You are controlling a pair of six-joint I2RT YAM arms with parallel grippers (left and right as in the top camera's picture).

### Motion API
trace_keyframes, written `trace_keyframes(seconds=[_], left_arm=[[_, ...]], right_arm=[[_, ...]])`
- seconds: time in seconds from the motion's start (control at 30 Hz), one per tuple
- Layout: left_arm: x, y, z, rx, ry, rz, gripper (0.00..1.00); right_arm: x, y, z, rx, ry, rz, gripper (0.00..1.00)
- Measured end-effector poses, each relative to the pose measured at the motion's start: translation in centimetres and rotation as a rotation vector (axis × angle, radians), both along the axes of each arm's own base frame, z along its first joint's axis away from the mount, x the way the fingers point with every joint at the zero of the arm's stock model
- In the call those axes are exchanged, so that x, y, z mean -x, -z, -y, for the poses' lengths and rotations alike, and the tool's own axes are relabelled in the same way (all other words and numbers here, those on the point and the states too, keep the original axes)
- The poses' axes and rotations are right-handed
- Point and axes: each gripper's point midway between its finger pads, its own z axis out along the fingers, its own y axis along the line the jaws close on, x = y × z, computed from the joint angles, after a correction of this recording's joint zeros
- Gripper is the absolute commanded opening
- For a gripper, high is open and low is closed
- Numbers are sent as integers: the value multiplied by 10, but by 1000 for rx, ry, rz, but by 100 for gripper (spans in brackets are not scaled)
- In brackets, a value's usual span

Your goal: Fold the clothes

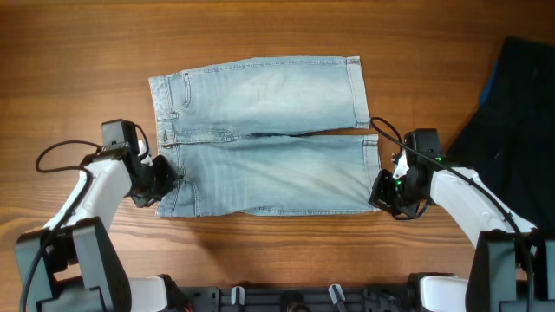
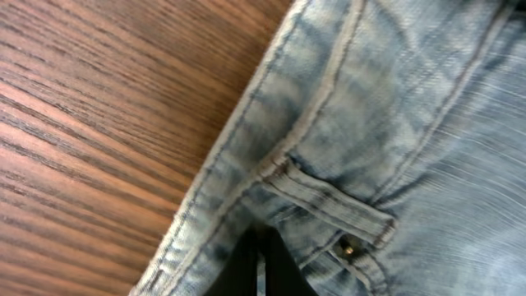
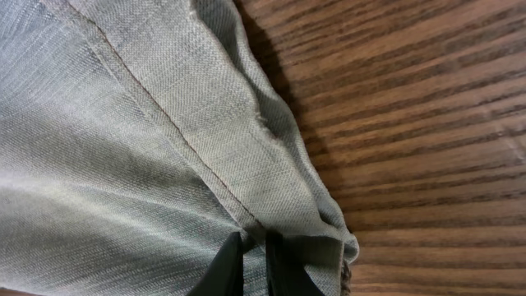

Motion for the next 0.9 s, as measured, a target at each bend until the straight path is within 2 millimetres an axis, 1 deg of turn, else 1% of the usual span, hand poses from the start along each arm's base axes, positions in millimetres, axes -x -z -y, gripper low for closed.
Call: trace_keyframes(seconds=[0.13, 0.23, 0.3, 0.33, 0.4, 0.43, 0.5, 0.53, 0.6, 0.63, 0.67, 0.7, 0.77, 0.8, 0.83, 0.9], left_arm=[[-8, 2, -8, -44, -15, 48, 4], [-26, 0, -17, -76, -45, 121, 4], [-41, -3, -30, -112, -89, 185, 4], [-44, -3, -36, -124, -111, 198, 4], [-42, -3, -45, -130, -151, 191, 4], [-37, -2, -48, -129, -167, 170, 4], [-30, -2, -51, -122, -186, 132, 6], [-26, -4, -52, -115, -193, 107, 20], [-29, -16, -55, -106, -201, 91, 27], [-27, -23, -55, -93, -206, 67, 30], [-30, -33, -54, -84, -207, 66, 33], [-31, -44, -53, -74, -206, 64, 47], [-33, -64, -50, -58, -201, 75, 87], [-32, -71, -48, -50, -198, 77, 96], [-27, -81, -44, -33, -198, 71, 96], [-20, -94, -37, -3, -198, 70, 96]], right_arm=[[-1, 0, 0, 0, 7, 1, 11], [-1, 0, 0, 0, 7, 1, 11], [-1, 0, 0, 0, 7, 1, 11], [-1, 0, 0, 0, 7, 1, 11], [-1, 0, 0, 0, 7, 1, 12], [-1, 0, 0, 0, 7, 1, 17], [-1, 0, 0, -2, 10, 1, 19], [-2, 0, -1, -7, 8, 5, 18], [-3, -1, -2, -10, 6, 10, 18], [-2, -1, -2, -12, -3, 12, 21], [-3, -1, -2, -11, -16, 17, 26], [-3, -3, -3, -14, -28, 20, 30], [-11, -12, -2, -8, -44, 43, 38], [-18, -24, -1, -3, -54, 76, 45], [-26, -35, -1, 0, -63, 116, 50], [-37, -59, -1, 4, -70, 184, 59]])
